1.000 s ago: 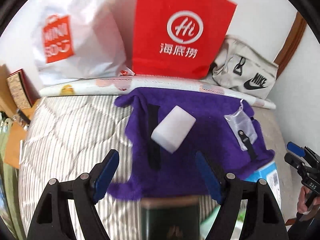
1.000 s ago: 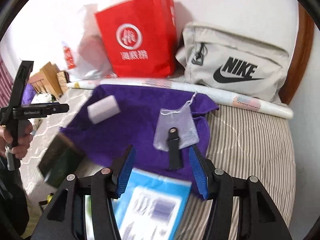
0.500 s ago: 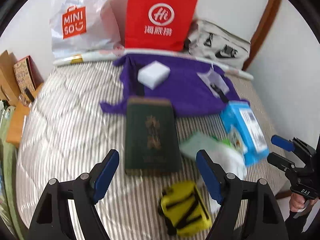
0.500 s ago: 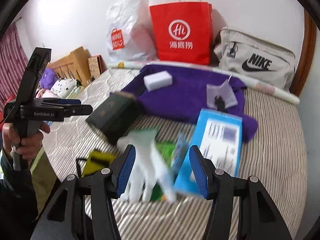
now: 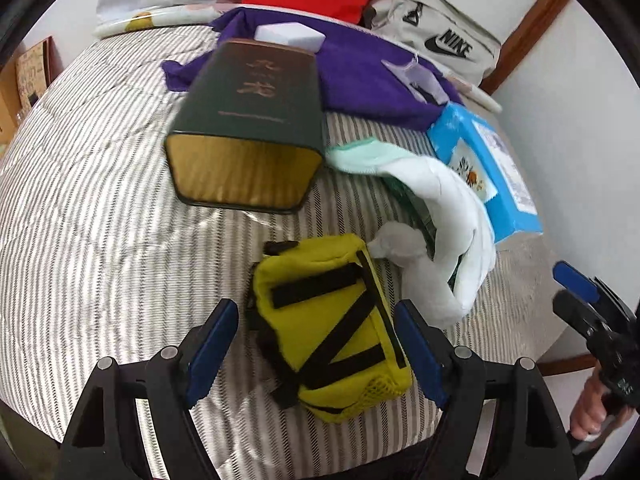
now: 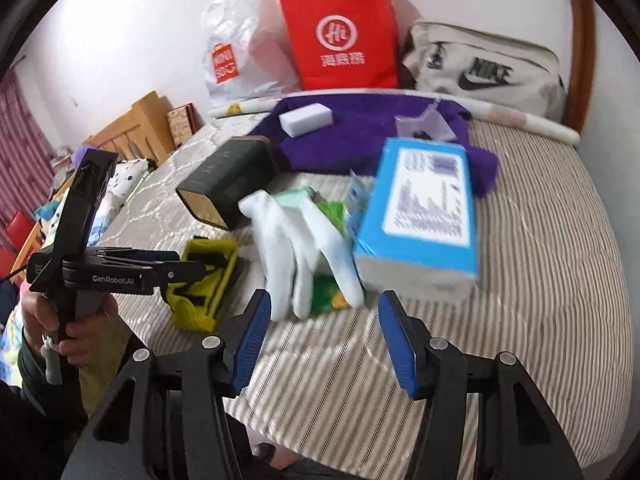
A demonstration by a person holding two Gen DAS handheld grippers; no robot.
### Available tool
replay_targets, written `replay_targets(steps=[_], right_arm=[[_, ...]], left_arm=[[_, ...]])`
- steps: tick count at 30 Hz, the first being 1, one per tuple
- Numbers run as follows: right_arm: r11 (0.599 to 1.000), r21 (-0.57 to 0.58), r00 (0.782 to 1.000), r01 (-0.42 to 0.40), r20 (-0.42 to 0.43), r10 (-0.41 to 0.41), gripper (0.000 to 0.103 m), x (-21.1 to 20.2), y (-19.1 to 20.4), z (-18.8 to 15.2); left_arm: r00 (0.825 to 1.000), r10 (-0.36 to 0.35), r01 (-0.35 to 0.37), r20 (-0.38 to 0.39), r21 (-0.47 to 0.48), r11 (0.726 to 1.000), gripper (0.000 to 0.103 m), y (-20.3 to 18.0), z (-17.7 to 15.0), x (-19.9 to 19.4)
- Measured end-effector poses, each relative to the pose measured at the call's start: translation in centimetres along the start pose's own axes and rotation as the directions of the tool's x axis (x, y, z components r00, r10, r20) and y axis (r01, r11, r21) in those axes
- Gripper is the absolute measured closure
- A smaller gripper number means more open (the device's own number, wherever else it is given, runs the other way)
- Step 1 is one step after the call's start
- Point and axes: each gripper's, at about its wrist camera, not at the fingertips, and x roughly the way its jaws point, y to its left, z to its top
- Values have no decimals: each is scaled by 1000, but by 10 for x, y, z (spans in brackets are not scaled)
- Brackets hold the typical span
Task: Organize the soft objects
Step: 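Move the left tool back and grasp the yellow strapped pouch, then grasp the white glove with the right tool while the left tool lifts the yellow pouch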
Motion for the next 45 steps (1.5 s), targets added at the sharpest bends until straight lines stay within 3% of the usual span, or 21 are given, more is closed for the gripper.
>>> replay_targets(steps=[5, 7, 12, 13, 19, 22, 25, 28, 32, 35, 36, 39, 41, 45], right_arm=[[1000, 15, 1000, 0, 4, 0, 47, -2, -4, -17], [1000, 17, 1000, -7, 6, 7, 47, -2, -4, -21], [1000, 21, 1000, -14, -4, 14, 47, 3, -6, -21], [1000, 17, 1000, -11, -5, 11, 47, 5, -5, -20], [999, -45, 1000, -4, -9, 3, 47, 14, 9, -14], [997, -74, 1000, 23, 4, -23, 47, 21, 19, -6], [991, -129, 999, 29, 24, -26, 47, 30, 32, 6], [981, -182, 998, 61, 42, -54, 47, 43, 45, 21], [978, -203, 998, 44, 41, -36, 47, 64, 54, 40], [968, -248, 999, 44, -4, -47, 47, 88, 62, 49], [964, -263, 998, 49, -27, -58, 52, 96, 64, 50], [963, -268, 999, 10, -37, -21, 92, 104, 68, 53], [972, -233, 999, -35, -39, 27, 92, 103, 66, 57], [978, -190, 994, -89, 52, 100, 93, 74, 63, 63]], left_arm=[[998, 61, -61, 4, 12, 998, 16, -16, -2, 14], [993, 121, -121, 13, 48, 991, 12, -28, -5, 20], [975, 212, -219, 70, 110, 970, 13, -41, -12, 25], [973, 215, -223, 79, 112, 968, 18, -41, -13, 24], [983, 155, -165, 99, 102, 981, 40, -17, -18, 5], [976, 177, -190, 129, 95, 977, 45, -2, -16, -7], [964, 216, -231, 155, 89, 969, 47, 9, -15, -11], [968, 193, -205, 158, 63, 977, 47, 23, -13, -13], [976, 157, -166, 152, 49, 985, 46, 29, -13, -11], [978, 141, -149, 150, 41, 988, 44, 29, -10, -7], [980, 135, -143, 147, 42, 989, 43, 29, -9, -6], [982, 114, -120, 147, 33, 992, 43, 32, -8, -5], [983, 106, -112, 147, 35, 993, 43, 33, -8, -5], [984, 93, -99, 152, 31, 995, 43, 35, -10, -6]])
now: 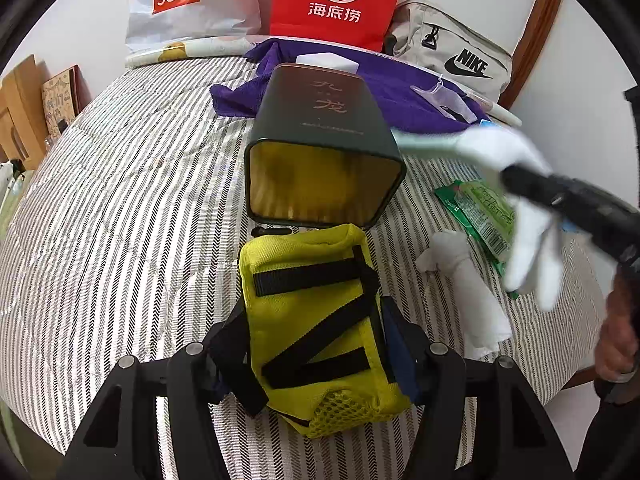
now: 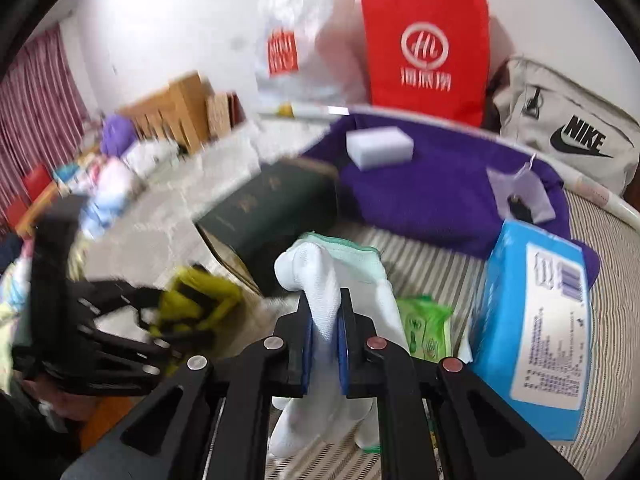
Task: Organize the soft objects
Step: 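Grasp the white glove with the right tool while the left tool lifts the yellow pouch, then carry the glove with the right tool while the left tool carries the pouch over the towel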
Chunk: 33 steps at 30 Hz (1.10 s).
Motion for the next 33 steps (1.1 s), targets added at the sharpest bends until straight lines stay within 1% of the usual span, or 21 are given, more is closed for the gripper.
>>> replay_targets(steps=[3, 5, 8, 11, 15, 21, 23, 26, 29, 33], right_arm=[[999, 31, 999, -12, 39, 11, 93, -17, -1, 4], [999, 43, 998, -5, 55, 2, 93, -31, -1, 3], [999, 39, 997, -21, 73, 18, 93, -51, 4, -5], [1000, 13, 997, -17, 81, 16, 93, -68, 11, -18], [999, -3, 997, 32, 74, -32, 93, -80, 11, -40], [996, 31, 995, 87, 39, -88, 93, -101, -13, -75], [992, 37, 993, 117, 15, -117, 93, -103, -26, -87], [982, 79, 985, 169, -39, -166, 93, -96, -49, -101], [971, 106, 976, 212, -66, -206, 90, -87, -65, -110], [969, 144, 979, 202, -63, -194, 86, -78, -78, -116]], left_arm=[[1000, 10, -11, 7, 10, 1000, 43, -2, -1, 0], [1000, 12, -12, 9, 12, 1000, 43, -3, -1, 0], [1000, 15, -15, 12, 6, 1000, 43, -3, -2, -1], [1000, 26, -26, 17, 2, 1000, 45, -3, -3, -3], [998, 59, -59, 23, 17, 998, 46, -6, -8, -7], [996, 83, -83, 17, 23, 996, 46, -8, -14, -11], [996, 90, -91, 15, 27, 995, 46, -10, -15, -11], [994, 108, -109, 13, 36, 993, 46, -13, -15, -10], [993, 115, -115, 9, 41, 993, 45, -14, -14, -10], [993, 119, -119, 2, 48, 992, 40, -14, -15, -7]])
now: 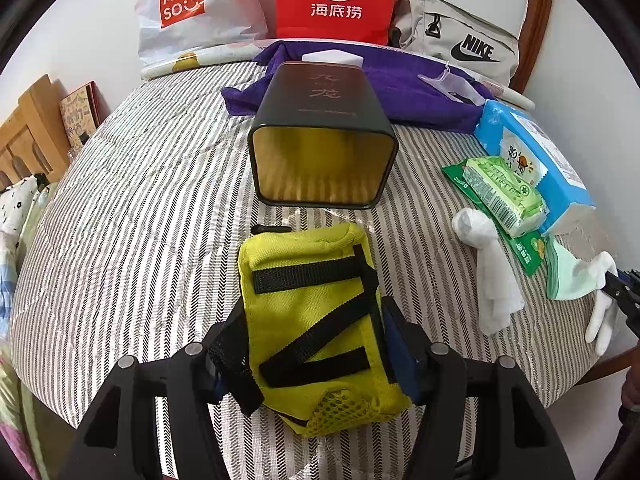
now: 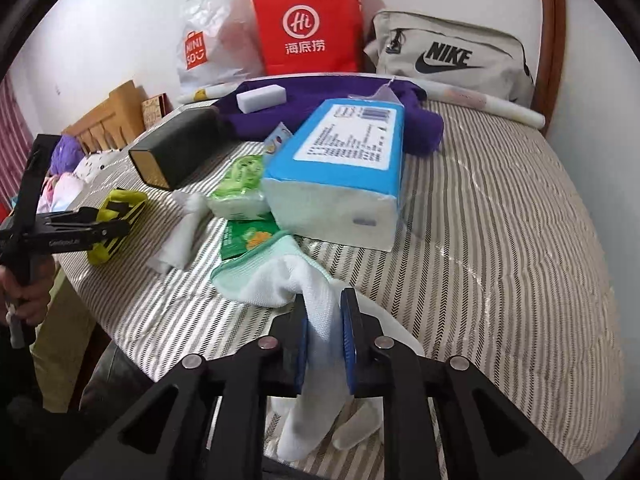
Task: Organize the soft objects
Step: 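Carry the glove with the right tool while the left tool carries the pouch over the towel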
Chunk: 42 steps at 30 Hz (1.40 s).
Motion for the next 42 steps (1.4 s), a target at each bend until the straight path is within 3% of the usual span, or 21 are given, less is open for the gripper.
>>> replay_targets(steps=[3, 5, 7, 10, 12, 14, 16, 19, 23, 31, 42], right_arm=[[1000, -4, 1000, 26, -8, -26, 78, 8, -2, -1], [999, -6, 999, 47, 5, -47, 64, 8, -2, -2], [997, -8, 997, 72, 14, -72, 44, 9, -5, -5], [999, 15, 998, 51, -31, -51, 43, 19, -11, -9], [998, 13, 998, 54, -18, -54, 43, 21, -10, -11], [997, -10, 997, 75, -7, -75, 50, 21, -6, -14], [997, -15, 997, 71, 10, -71, 73, 21, -4, -15], [999, 41, 1000, 19, 20, -20, 84, 18, -12, -12], [992, 112, 998, -61, 41, 57, 85, 10, -19, -9], [985, 130, 992, -111, 70, 103, 86, -15, -8, 1], [990, 84, 985, -110, 140, 98, 86, -53, 4, 23]], left_arm=[[1000, -12, 12, -6, -5, 1000, 38, 1, -1, 3], [1000, -14, 14, -8, -4, 1000, 37, 1, -1, 3], [1000, -13, 13, -12, 3, 1000, 37, 0, 0, 4], [1000, -16, 16, -16, 1, 1000, 37, 1, 0, 4], [1000, -15, 15, -14, 4, 1000, 36, 0, 0, 5], [1000, -9, 9, -12, 13, 1000, 35, -3, 0, 6], [1000, 3, -3, -3, 21, 1000, 34, -6, 0, 7], [1000, 2, -3, 20, 41, 999, 40, -9, -2, 6], [999, -47, 47, 20, 5, 999, 47, 0, -1, -3], [994, -96, 97, 46, -15, 995, 55, 10, 4, -22], [989, -106, 109, 100, -20, 994, 56, 13, 26, -54]])
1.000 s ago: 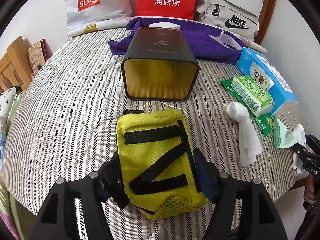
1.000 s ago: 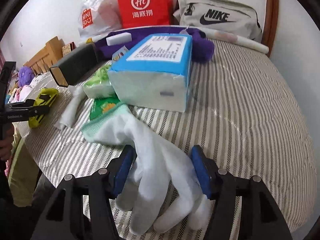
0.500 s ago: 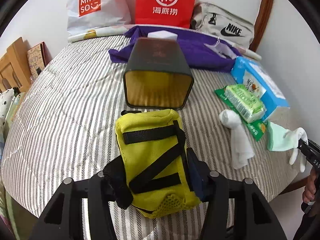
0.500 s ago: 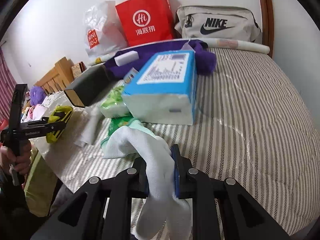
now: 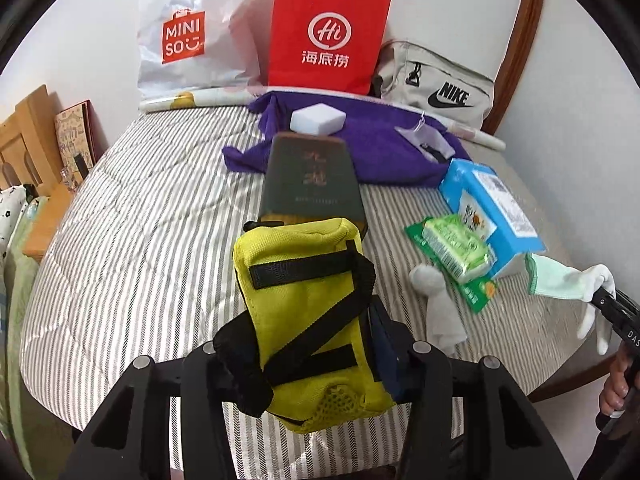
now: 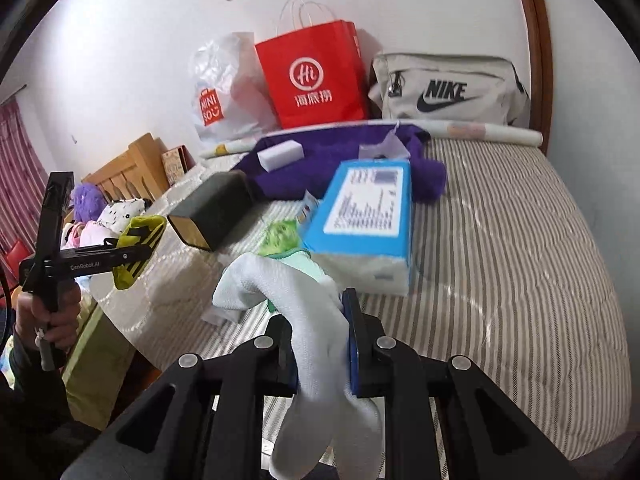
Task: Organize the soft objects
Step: 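Carry the glove with the right tool while the left tool carries the pouch over the towel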
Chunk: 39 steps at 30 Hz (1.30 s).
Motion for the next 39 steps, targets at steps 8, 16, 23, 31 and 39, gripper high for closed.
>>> replay_targets(steps=[8, 16, 23, 31, 39], right_arm=[[998, -34, 997, -43, 58, 45, 86, -11, 12, 31], [997, -63, 996, -44, 71, 48, 86, 9, 10, 73], [999, -47, 997, -27, 66, 30, 86, 38, -6, 114], [999, -41, 999, 10, 50, -8, 86, 83, -23, 157], [997, -38, 998, 69, -3, -69, 86, 135, -37, 181]], left_arm=[[999, -12, 12, 35, 6, 1000, 56, -4, 30, -14], [999, -5, 4, 43, 28, 1000, 56, -11, 72, -4], [999, -11, 10, 38, 21, 1000, 56, -11, 113, 17], [999, -36, 36, 5, 4, 999, 56, -7, 156, 56], [998, -59, 59, -28, -9, 998, 56, -6, 188, 96]])
